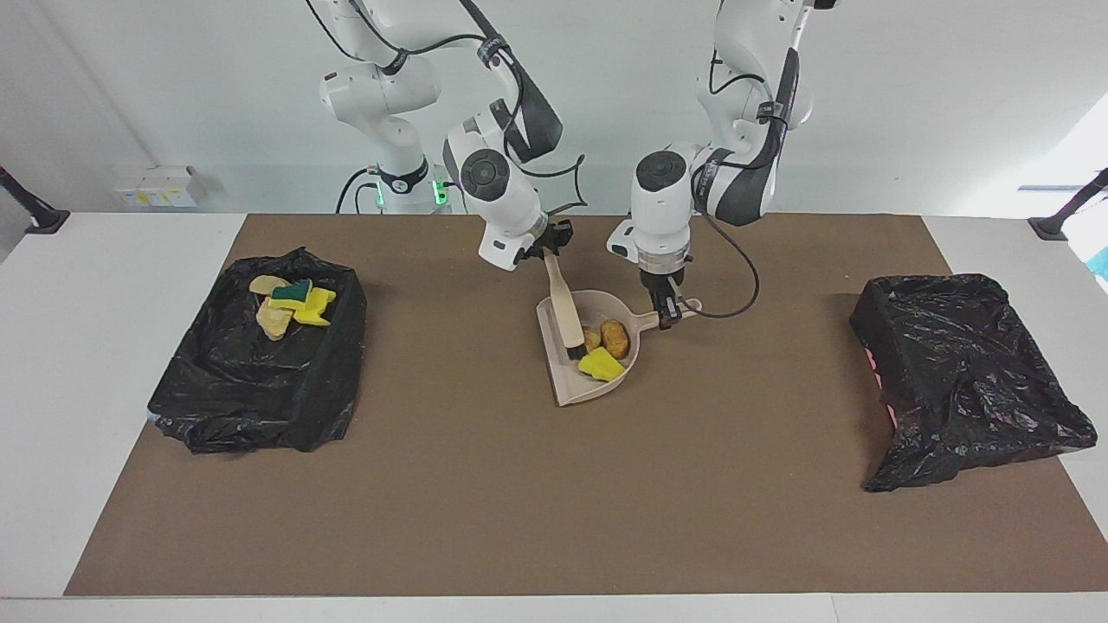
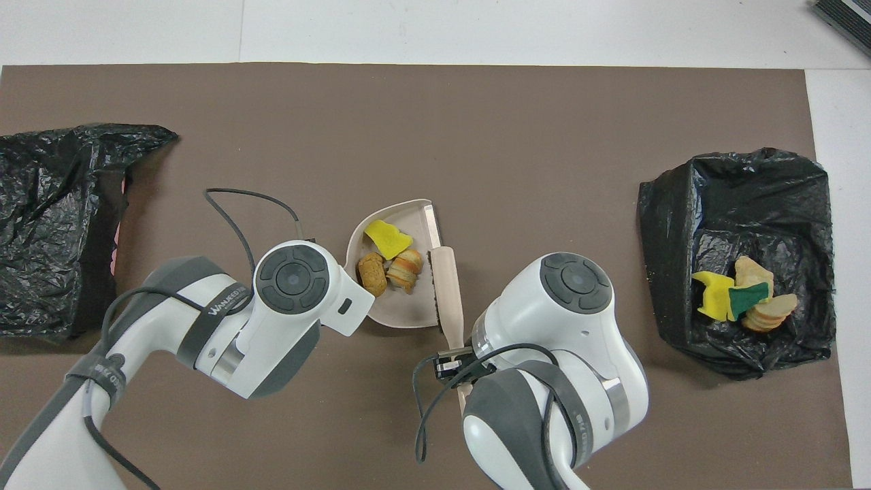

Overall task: Sweep and dump trash in bin
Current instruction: 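Sweep the last trash piece into the dustpan with the right gripper, then empty the dustpan with the left gripper while the right gripper lays the brush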

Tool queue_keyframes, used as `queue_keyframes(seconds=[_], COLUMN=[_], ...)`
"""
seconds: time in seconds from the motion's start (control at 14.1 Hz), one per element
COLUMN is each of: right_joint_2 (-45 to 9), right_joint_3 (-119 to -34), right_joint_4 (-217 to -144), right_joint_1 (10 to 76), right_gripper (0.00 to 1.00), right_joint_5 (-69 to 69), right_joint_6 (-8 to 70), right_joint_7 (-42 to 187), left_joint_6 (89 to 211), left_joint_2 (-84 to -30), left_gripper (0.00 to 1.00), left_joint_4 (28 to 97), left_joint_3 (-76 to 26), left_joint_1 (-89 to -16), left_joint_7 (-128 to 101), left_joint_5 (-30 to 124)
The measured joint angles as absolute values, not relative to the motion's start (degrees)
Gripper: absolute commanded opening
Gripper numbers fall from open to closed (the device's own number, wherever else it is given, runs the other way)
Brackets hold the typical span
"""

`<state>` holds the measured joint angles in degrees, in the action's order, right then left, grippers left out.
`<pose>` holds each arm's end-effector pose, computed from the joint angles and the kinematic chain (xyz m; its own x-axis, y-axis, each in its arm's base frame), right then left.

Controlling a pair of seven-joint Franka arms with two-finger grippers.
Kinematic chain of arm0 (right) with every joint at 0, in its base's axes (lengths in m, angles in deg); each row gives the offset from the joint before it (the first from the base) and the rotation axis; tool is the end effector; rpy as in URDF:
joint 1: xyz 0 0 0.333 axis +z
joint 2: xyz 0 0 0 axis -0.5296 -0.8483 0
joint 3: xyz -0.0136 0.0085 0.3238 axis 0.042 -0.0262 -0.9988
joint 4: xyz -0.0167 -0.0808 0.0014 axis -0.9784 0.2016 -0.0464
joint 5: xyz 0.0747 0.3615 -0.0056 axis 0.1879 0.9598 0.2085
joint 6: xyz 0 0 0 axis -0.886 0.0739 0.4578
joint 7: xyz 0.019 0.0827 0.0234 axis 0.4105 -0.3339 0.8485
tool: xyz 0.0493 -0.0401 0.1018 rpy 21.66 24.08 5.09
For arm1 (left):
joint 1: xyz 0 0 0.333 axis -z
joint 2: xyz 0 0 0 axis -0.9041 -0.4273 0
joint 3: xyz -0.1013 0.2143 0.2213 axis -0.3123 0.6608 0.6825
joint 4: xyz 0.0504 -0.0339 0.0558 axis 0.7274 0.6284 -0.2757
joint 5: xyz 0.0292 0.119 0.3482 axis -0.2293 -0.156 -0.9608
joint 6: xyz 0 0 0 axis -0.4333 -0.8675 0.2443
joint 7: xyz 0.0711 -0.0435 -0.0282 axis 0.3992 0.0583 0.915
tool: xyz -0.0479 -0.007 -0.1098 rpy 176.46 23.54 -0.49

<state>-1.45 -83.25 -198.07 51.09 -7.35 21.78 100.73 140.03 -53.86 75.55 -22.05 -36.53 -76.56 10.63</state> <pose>0.3966 0.2957 0.4226 0.9405 0.0888 -0.3280 0.0081 -0.9709 -0.2395 0.4796 -0.2472 0.3622 0.1350 -0.9830 -0.1249 -0.9882 -0.1244 -0.0890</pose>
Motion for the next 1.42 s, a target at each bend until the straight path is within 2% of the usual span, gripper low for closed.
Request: queue_keyframes(seconds=[0.21, 0.5, 0.78, 1.07, 1.42], right_joint_2=[5.2, 10.8, 10.5, 9.5, 5.5], right_joint_3=[-83.5, -84.1, -84.2, -84.2, -84.3], right_joint_4=[-200.2, -208.4, -214.8, -216.8, -218.1], right_joint_1=[52.7, 57.6, 60.6, 61.7, 65.0], right_gripper=[0.00, 0.00, 0.00, 0.00, 0.00], right_joint_5=[-10.4, -10.5, -9.4, -8.5, -7.7], right_joint_6=[18.4, 21.3, 28.3, 32.3, 38.4], right_joint_7=[108.8, 112.8, 113.5, 113.6, 114.0], left_joint_6=[136.7, 129.2, 123.2, 119.4, 116.5], left_joint_2=[-53.9, -53.9, -53.8, -53.9, -56.1], left_gripper=[0.00, 0.00, 0.00, 0.00, 0.00], left_joint_4=[72.2, 64.9, 59.0, 54.0, 49.0], left_joint_3=[-21.8, -21.5, -21.5, -21.4, -20.9], left_joint_1=[-40.7, -47.8, -55.1, -62.7, -74.2], left_joint_7=[-84.6, -97.0, -105.3, -113.4, -126.7], left_joint_5=[14.1, 17.8, 19.0, 20.0, 19.9])
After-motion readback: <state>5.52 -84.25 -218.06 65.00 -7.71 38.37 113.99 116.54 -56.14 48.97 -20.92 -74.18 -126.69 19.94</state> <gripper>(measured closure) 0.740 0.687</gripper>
